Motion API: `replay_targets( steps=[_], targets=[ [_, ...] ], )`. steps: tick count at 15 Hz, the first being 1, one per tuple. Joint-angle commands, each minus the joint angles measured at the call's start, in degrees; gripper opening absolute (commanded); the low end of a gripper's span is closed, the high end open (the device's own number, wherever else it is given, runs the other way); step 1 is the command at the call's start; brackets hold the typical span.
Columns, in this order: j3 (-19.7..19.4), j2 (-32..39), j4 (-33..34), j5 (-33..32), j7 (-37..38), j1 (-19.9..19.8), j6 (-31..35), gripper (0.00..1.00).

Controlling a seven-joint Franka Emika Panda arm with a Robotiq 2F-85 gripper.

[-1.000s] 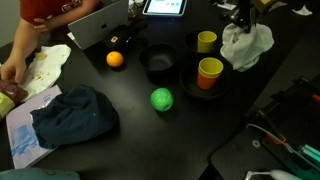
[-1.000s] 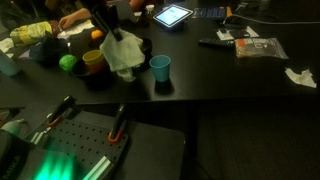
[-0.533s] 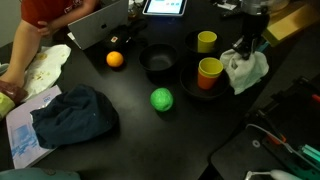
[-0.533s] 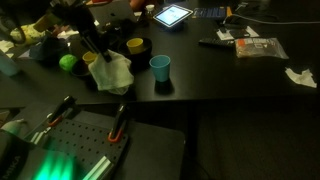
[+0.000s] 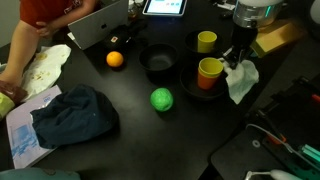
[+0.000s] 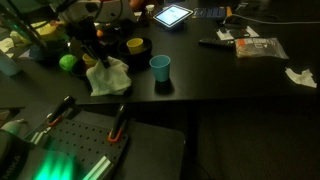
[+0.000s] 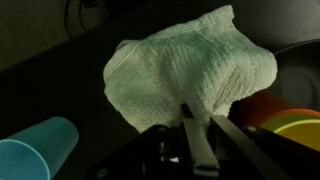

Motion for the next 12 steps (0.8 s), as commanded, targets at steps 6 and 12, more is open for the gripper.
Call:
replay_targets(
  steps=[6, 12],
  targets=[
    [-2.56, 12.81, 12.86, 3.96, -4.48, 2.84, 4.73, 0.05],
    [-4.72, 17.98, 20.14, 6.34, -5.74, 8.11, 5.93, 0.05]
  ],
)
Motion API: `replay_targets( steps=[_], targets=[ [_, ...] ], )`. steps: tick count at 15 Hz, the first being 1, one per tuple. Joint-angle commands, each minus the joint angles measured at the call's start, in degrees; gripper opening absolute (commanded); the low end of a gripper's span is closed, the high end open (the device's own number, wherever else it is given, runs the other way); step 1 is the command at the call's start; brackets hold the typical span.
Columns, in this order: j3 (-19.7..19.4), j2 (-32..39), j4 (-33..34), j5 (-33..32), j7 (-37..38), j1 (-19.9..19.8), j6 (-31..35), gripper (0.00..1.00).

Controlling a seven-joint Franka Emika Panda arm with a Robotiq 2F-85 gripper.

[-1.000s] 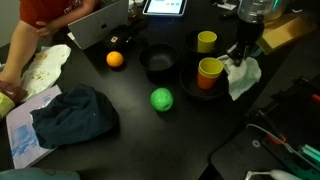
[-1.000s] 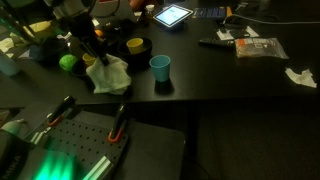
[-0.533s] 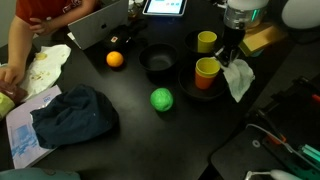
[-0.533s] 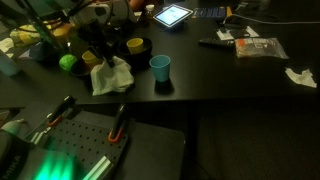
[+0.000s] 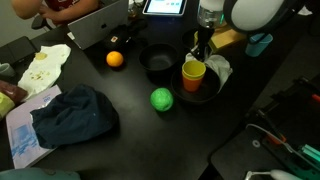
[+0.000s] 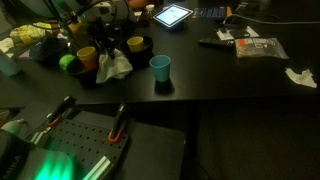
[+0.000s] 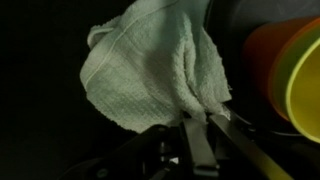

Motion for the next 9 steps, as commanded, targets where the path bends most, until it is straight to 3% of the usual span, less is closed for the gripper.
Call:
replay_targets(
  steps=[1, 6, 9],
  targets=[
    [-3.94, 3.12, 4.8, -0.54, -0.97, 4.91, 0.92, 0.05],
    [-13.61, 4.3, 7.83, -9.82, 1.46, 12.04, -2.21, 0.05],
    [-14.98, 4.18, 7.51, -10.81, 1.87, 12.31, -2.94, 0.05]
  ],
)
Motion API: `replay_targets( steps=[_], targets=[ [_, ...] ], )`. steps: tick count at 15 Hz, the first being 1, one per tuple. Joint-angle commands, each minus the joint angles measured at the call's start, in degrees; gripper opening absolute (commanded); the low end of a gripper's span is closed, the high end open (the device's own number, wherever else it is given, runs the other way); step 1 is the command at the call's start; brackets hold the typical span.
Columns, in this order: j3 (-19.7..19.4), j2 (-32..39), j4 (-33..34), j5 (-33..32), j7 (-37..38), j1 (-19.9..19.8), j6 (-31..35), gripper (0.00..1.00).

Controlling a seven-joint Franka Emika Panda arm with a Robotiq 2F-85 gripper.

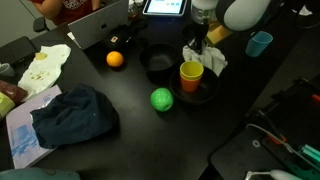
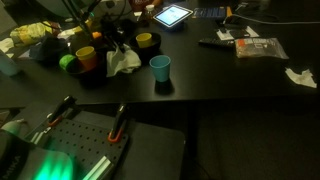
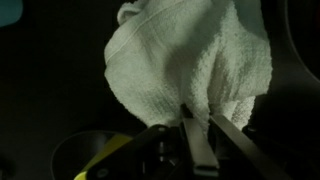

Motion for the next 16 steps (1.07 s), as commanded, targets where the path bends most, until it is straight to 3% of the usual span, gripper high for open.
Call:
replay_targets(
  steps=[1, 3, 11, 16],
  targets=[
    [-1.58, -0.25, 0.38, -0.99, 1.25, 1.13, -2.0, 0.05],
    [-0.6, -0.9, -0.4, -0.11, 0.58, 0.47, -2.64, 0.05],
    [13.89, -4.3, -4.07, 18.84, -10.16, -5.86, -4.08, 0.05],
    [19.86, -6.04, -5.41, 26.9, -15.6, -7.34, -6.91, 0.05]
  ],
)
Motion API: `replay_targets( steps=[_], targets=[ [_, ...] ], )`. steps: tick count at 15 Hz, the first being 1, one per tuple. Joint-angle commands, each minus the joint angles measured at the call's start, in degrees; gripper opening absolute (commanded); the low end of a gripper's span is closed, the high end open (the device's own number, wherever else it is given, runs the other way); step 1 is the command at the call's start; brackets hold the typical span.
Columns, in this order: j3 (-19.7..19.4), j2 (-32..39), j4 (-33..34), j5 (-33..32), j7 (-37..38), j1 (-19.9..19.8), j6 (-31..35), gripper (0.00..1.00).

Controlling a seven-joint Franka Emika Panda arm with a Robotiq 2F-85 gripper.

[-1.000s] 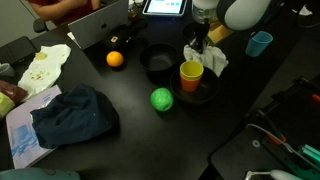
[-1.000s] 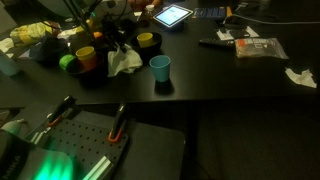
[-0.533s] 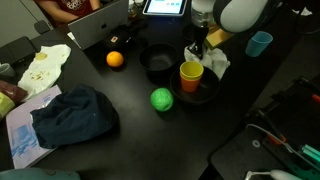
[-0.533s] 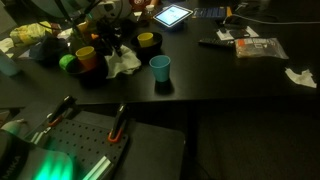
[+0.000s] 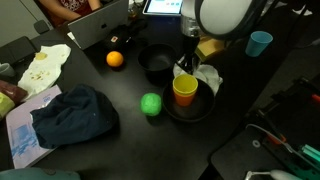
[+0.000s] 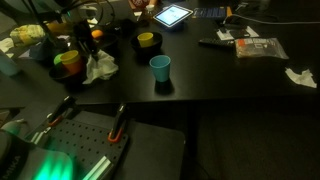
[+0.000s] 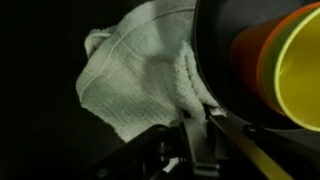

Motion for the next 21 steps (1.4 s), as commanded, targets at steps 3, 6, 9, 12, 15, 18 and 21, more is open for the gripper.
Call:
replay_targets(
  steps=[3, 6, 9, 12, 15, 18, 21],
  targets=[
    [1.94, -3.22, -2.18, 2.25, -2.45, -0.42, -2.38, 0.05],
    [-1.75, -3.67, -1.96, -2.3, 0.47, 0.73, -2.27, 0.05],
    [-6.03, -3.86, -0.98, -8.25, 3.56, 1.09, -1.63, 0.05],
    [-9.26, -3.07, 0.48, -12.76, 6.53, 1.36, -2.01, 0.05],
    [-11.17, -3.07, 1.36, -15.66, 9.03, 1.26, -3.11, 0.05],
    [-13.07, -2.85, 1.96, -18.91, 12.19, 1.45, -4.7, 0.07],
    [-13.41, -2.68, 1.92, -20.52, 13.85, 0.71, -4.93, 0.15]
  ],
)
